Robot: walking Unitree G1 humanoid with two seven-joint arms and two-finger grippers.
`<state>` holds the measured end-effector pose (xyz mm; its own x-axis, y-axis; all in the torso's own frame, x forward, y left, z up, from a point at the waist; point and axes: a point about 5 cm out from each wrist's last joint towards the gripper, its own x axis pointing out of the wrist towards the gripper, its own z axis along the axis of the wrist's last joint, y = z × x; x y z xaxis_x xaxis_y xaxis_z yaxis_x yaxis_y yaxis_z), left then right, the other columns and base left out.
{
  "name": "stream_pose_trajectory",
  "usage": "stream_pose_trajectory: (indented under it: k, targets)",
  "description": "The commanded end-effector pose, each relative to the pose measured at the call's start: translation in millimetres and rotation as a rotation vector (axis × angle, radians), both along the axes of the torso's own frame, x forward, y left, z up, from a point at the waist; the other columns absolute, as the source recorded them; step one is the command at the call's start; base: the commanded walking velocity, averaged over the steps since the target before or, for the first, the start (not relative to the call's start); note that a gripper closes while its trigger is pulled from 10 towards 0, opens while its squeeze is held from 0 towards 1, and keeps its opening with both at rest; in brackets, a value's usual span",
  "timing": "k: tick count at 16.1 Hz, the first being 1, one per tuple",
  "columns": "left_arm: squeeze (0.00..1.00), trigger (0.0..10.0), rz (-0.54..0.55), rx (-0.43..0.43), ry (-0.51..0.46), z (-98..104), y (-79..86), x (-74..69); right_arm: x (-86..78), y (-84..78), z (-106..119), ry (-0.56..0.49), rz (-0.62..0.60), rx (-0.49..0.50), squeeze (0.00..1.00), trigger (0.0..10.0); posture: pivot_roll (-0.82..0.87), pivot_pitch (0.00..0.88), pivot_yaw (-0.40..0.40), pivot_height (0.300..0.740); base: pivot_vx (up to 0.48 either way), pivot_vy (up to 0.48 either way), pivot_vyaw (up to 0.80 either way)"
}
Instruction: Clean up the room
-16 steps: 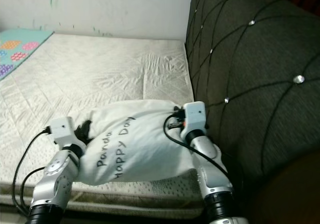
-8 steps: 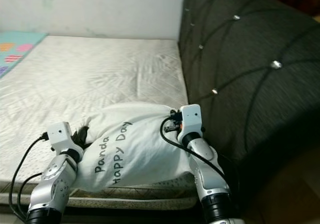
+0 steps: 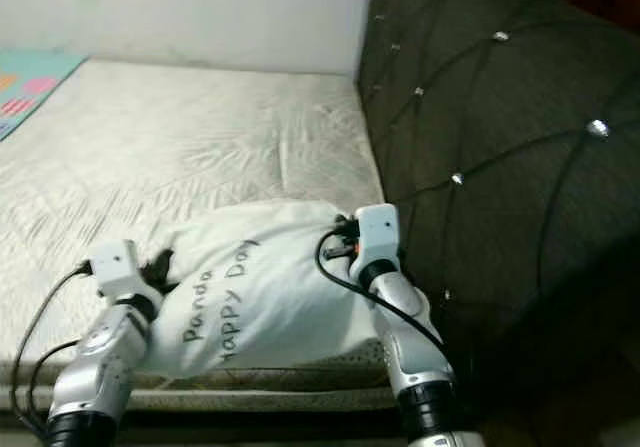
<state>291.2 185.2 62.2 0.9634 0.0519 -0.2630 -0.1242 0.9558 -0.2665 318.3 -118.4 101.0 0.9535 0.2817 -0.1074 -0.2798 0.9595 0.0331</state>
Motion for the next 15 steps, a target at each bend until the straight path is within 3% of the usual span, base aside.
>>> stream_pose_trajectory:
  k: [1, 11, 15]
  targets:
    - [0.00, 10.0, -0.033, 0.002, -0.053, 11.9, -11.2, 7.5, 5.3, -3.1, 20.1, -0.093, -0.002, 0.003, 0.00, 10.0, -0.12, 0.000, -0.025, 0.740, 0.000, 0.480, 0.00]
    - [0.00, 10.0, -0.036, 0.001, -0.111, 18.5, -6.9, 7.8, 5.7, -2.1, 20.4, -0.095, 0.003, 0.004, 0.00, 10.0, -0.12, 0.000, -0.027, 0.740, 0.025, 0.024, 0.00]
    - [0.00, 10.0, -0.043, -0.008, -0.117, 19.2, -8.0, 7.4, 6.0, -1.6, 21.4, -0.098, 0.006, 0.007, 0.00, 10.0, -0.12, 0.000, -0.027, 0.740, 0.351, 0.000, -0.76]
